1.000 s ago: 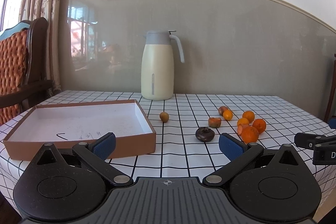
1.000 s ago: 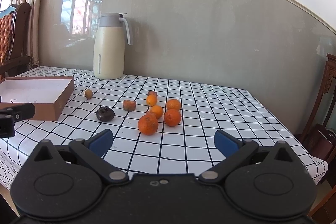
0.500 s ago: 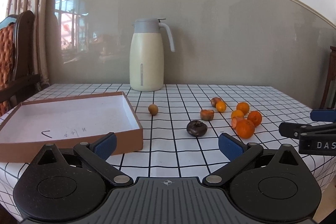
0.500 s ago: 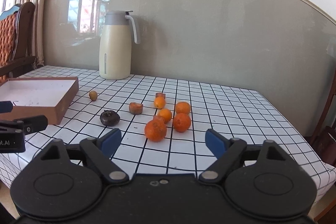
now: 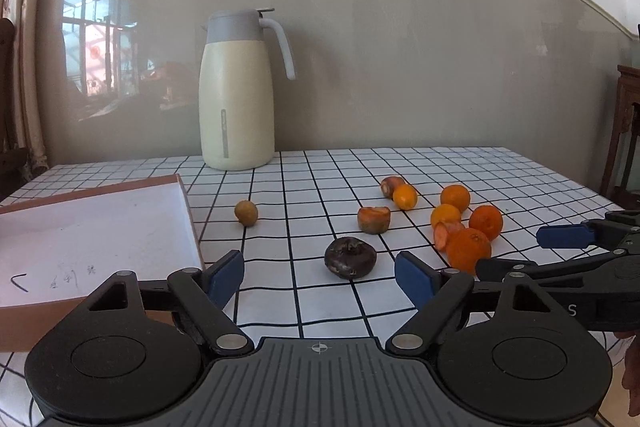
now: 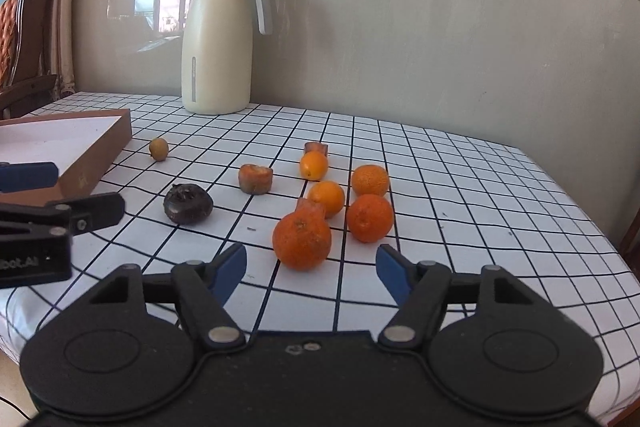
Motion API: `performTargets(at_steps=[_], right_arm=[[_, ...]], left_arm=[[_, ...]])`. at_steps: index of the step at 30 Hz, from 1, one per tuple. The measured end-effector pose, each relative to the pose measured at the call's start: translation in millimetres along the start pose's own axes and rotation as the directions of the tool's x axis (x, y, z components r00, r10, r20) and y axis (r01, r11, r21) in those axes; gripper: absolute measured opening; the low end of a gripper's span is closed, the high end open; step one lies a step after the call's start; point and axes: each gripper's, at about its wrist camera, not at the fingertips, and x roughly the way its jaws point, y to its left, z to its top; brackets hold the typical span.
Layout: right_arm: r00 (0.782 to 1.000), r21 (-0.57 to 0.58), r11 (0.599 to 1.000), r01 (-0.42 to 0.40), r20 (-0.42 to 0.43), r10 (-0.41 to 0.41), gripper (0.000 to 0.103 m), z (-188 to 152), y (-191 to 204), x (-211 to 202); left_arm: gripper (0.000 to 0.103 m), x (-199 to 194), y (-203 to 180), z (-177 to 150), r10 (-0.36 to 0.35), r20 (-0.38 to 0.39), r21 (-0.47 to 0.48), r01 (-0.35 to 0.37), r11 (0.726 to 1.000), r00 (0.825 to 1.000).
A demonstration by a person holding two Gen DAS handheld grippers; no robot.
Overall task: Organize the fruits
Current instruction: 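Reach the left tool to the dark mangosteen while the right tool grasps an orange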
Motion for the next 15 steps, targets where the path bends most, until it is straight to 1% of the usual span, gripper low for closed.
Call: performTargets(at_steps=[1, 3, 5, 7, 10, 15], right_arm=[[1.000, 0.002, 1.000, -0.002, -0.004, 0.002, 0.063, 0.9, -0.2, 4.0], [1.000, 0.007, 1.000, -0.005, -0.014, 0.006, 0.062, 2.5, -0.4, 11.0], [1.000, 0.003, 1.000, -0.006, -0.020, 0.006, 0.059, 4.1, 0.5, 18.1], [1.000, 0.000, 1.000, -0.002, -0.030, 0.002, 0.049, 5.8, 0.5, 25.5], [0.999, -0.002, 1.000, -0.002, -0.044, 0.002, 0.045, 7.4, 0.0, 34.9], [0.998, -0.011, 1.000, -0.009, -0.057, 0.008, 0.042, 8.2, -2.4, 46.2]], left_arm=[[0.081, 7.4, -0.1, 1.1, -0.007, -0.010, -0.005, 0.007, 1.000, 1.000], [0.076, 19.0, -1.5, 1.5, -0.024, -0.030, -0.017, 0.023, 1.000, 0.999], [0.076, 30.0, -4.6, 0.8, -0.037, -0.053, -0.022, 0.036, 0.999, 0.998], [0.075, 40.3, -8.3, 0.3, -0.043, -0.072, -0.022, 0.042, 0.999, 0.996], [0.075, 53.5, -9.2, 0.3, -0.041, -0.098, -0.031, 0.039, 0.999, 0.994], [0.074, 74.0, -6.3, 0.9, -0.050, -0.148, -0.041, 0.045, 0.998, 0.988]])
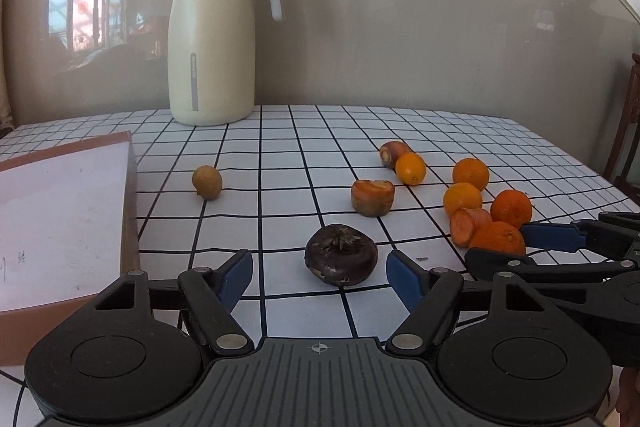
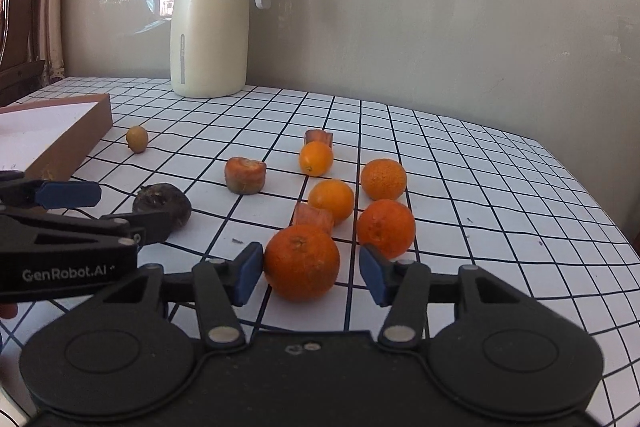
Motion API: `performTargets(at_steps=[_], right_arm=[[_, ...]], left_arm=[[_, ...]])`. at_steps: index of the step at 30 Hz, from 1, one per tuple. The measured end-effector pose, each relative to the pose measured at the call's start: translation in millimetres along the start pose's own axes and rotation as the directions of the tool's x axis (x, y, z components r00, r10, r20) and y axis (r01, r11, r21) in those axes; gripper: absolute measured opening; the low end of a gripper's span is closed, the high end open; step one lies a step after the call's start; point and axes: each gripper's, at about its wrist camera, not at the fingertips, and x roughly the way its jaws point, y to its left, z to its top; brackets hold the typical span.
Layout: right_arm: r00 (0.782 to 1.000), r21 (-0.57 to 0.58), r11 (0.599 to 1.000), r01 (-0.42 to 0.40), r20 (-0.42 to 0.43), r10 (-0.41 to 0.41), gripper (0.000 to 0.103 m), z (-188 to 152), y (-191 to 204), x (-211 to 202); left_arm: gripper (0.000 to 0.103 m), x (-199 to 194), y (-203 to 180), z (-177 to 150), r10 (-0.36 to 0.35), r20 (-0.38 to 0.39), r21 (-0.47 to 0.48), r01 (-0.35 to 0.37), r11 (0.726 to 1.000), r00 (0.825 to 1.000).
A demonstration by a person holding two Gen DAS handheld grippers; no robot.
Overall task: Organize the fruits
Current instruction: 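Reach the left tool to the dark mangosteen while the right tool grasps an orange, then carry the mangosteen and orange in both tools toward the cardboard tray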
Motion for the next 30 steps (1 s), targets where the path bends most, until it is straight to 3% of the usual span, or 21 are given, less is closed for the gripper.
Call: performTargets(at_steps=[4, 12, 13, 14, 15, 20, 30], right_arm=[[1.000, 0.015, 1.000, -0.012, -0.007, 0.012, 0.033, 2.9, -2.2, 4.8], [1.000, 0.036, 0.999, -0.011, -0.012, 0.012, 0.033, 4.0, -3.4, 4.2], [1.000, 0.035, 0.999, -0.011, -0.013, 0.012, 0.033, 3.8, -3.5, 4.2], [1.000, 0.031, 0.999, -0.011, -0.017, 0.012, 0.033, 3.6, -3.0, 4.5], [0.999, 0.023, 1.000, -0.004, -0.032, 0.005, 0.033, 2.9, -2.0, 6.9], [0.999, 0.050, 0.999, -0.016, -0.039, 0.018, 0.032, 3.6, -4.2, 7.6], [0.999, 0.095, 0.995, 0.007, 0.031, -0.010, 0.032, 6.0, -15.2, -8.6]], left_arm=[[0.073, 10.3, -2.4, 4.1, -0.014, -0.021, 0.002, 0.014, 1.000, 1.000], [0.066, 18.4, -7.4, 10.9, -0.017, -0.058, 0.016, 0.018, 1.000, 0.998], [0.063, 20.6, -8.6, 12.1, -0.019, -0.064, 0.025, 0.021, 0.999, 0.998], [0.049, 23.1, -10.0, 12.1, -0.020, -0.078, 0.034, 0.023, 0.999, 0.997], [0.044, 23.3, -11.8, 12.3, -0.012, -0.076, 0.047, 0.015, 0.999, 0.997], [0.044, 22.8, -9.7, 11.9, -0.030, -0.073, 0.041, 0.033, 0.999, 0.997], [0.044, 6.7, -6.9, 8.4, -0.027, -0.016, 0.039, 0.028, 0.999, 1.000]])
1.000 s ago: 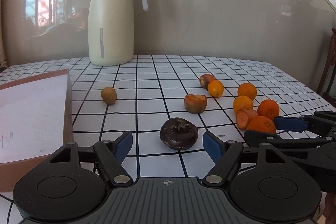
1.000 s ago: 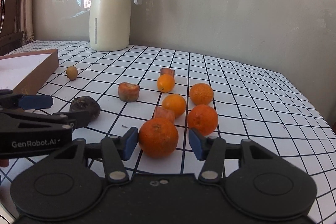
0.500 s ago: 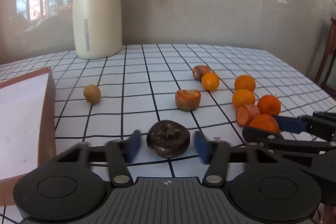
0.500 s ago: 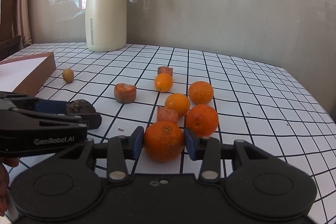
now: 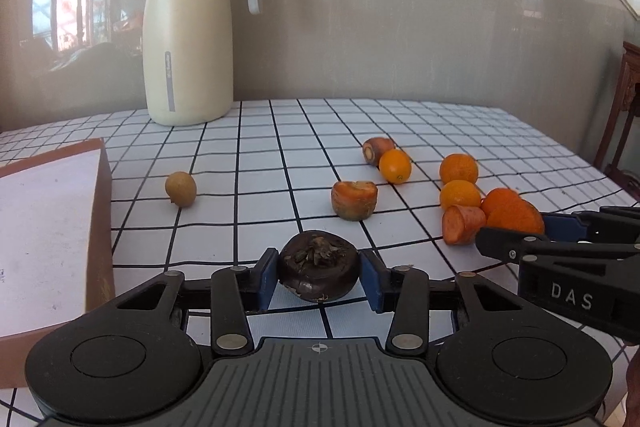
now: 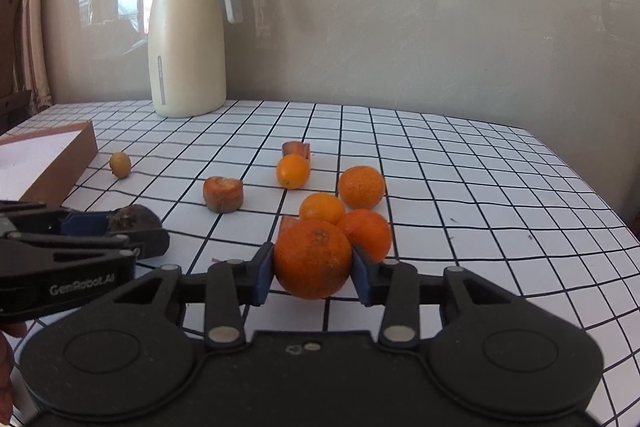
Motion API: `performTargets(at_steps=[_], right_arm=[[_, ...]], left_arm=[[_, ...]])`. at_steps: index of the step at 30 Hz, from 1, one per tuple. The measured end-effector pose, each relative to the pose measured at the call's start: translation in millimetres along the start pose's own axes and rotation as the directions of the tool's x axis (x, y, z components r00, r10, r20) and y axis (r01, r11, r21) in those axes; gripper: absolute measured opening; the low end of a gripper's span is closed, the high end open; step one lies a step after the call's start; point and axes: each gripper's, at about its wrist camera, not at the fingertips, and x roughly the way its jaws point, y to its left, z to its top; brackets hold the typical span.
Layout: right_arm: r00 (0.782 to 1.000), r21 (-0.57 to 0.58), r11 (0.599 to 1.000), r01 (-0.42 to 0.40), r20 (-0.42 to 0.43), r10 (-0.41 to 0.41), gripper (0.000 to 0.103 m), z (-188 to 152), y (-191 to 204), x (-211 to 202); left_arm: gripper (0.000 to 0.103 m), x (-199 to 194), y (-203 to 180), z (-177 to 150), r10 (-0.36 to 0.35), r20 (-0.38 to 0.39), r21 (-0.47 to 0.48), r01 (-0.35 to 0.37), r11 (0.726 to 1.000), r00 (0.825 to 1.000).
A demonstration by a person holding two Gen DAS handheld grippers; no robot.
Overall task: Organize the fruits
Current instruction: 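Carry the mangosteen and orange in both tools toward the cardboard tray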
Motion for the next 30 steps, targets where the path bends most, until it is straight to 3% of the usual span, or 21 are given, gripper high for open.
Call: performTargets(at_steps=[12, 21, 30], right_arm=[[0.991, -0.021, 0.996, -0.084, 0.100, 0.086, 0.032, 17.1, 38.8, -29.1], [0.965, -0.097, 0.981, -0.171, 0.183, 0.186, 0.032, 28.7, 89.0, -54.4], [0.943, -0.147, 0.959, -0.241, 0.199, 0.268, 0.032, 36.3, 139.9, -55.7]], left_arm=[[0.044, -75.4, 21.0, 2.7, 0.040, 0.112, 0.014, -0.042, 0.999, 0.993], [0.044, -119.0, 74.2, 3.7, 0.146, 0.164, -0.027, -0.144, 0.989, 0.976], [0.044, -146.9, 136.4, -4.4, 0.256, 0.170, -0.097, -0.243, 0.965, 0.952]])
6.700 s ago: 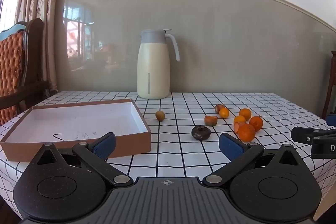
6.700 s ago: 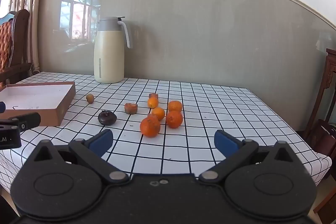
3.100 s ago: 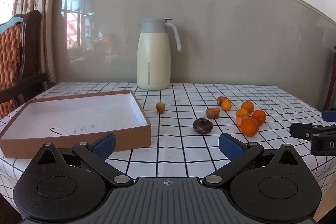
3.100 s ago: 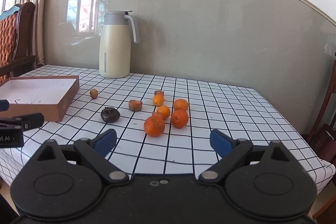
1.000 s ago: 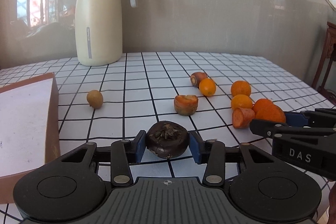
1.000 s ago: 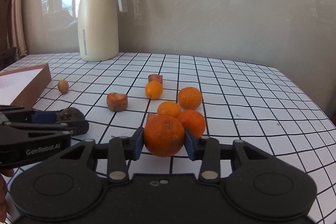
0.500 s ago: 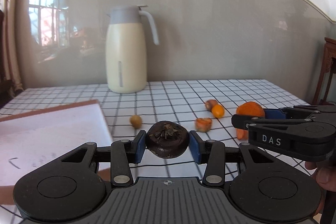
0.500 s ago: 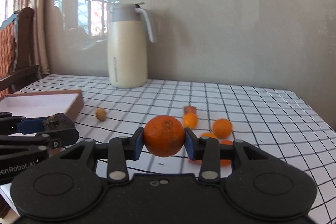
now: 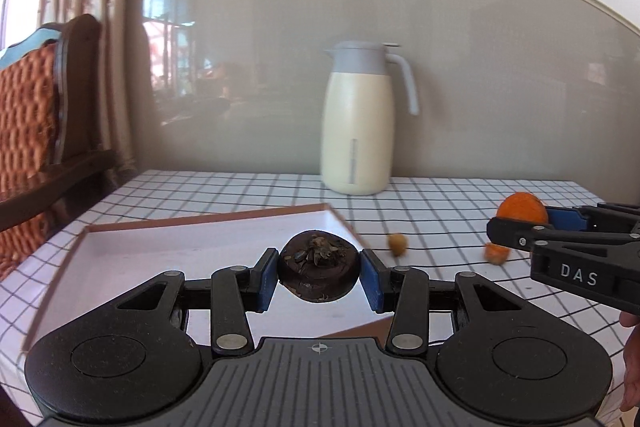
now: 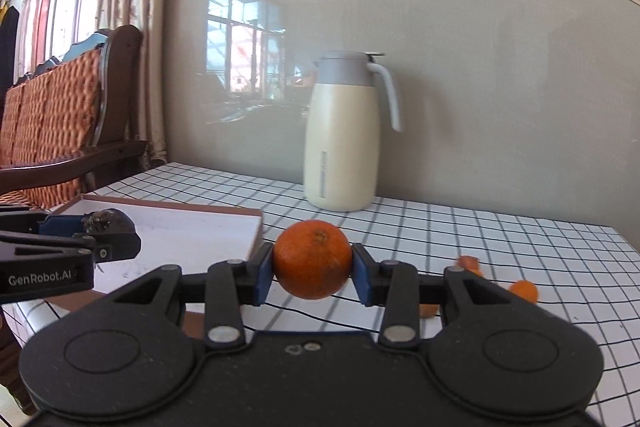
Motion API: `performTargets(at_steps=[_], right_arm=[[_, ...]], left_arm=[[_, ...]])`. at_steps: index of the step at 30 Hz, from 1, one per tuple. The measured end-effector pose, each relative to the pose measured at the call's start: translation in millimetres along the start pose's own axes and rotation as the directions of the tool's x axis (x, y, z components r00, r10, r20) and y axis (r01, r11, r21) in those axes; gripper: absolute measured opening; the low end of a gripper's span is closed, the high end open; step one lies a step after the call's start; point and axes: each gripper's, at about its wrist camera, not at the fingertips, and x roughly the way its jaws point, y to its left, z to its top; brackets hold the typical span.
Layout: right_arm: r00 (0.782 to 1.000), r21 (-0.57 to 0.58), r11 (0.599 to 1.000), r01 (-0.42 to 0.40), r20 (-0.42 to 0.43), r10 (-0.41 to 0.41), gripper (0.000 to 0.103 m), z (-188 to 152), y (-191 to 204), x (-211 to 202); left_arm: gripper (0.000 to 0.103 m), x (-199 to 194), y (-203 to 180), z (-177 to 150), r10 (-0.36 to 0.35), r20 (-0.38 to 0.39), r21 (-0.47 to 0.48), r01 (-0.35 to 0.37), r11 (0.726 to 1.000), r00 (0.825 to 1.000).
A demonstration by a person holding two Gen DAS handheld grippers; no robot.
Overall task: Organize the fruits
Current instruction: 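Carry the mangosteen and orange in both tools toward the cardboard tray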
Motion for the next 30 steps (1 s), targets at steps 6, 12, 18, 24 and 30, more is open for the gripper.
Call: performTargets(at_steps=[6, 12, 18, 24, 30], right_arm=[[0.999, -0.031, 0.998, -0.052, 0.009, 0.052, 0.032, 4.3, 33.4, 10.0], [0.996, -0.039, 0.995, -0.089, -0.010, 0.089, 0.032, 6.1, 55.0, 27.2], [0.992, -0.063, 0.990, -0.125, -0.028, 0.123, 0.032, 13.0, 74.4, 48.5], [0.992, -0.071, 0.990, -0.126, -0.035, 0.123, 0.032, 22.7, 83.8, 75.0], [0.990, -0.038, 0.991, -0.128, -0.059, 0.126, 0.032, 27.8, 82.7, 95.9]], left_arm=[[0.044, -1.6, 37.5, -5.2, 0.065, -0.002, -0.041, -0.065, 0.997, 0.998], [0.044, -1.3, 70.1, -10.9, 0.124, -0.012, -0.076, -0.124, 0.989, 0.992], [0.044, 2.6, 105.9, -16.7, 0.189, -0.027, -0.115, -0.191, 0.975, 0.982], [0.044, 12.3, 137.5, -15.2, 0.252, -0.034, -0.157, -0.254, 0.954, 0.967], [0.044, 34.5, 146.9, -4.8, 0.260, -0.036, -0.154, -0.263, 0.953, 0.965]])
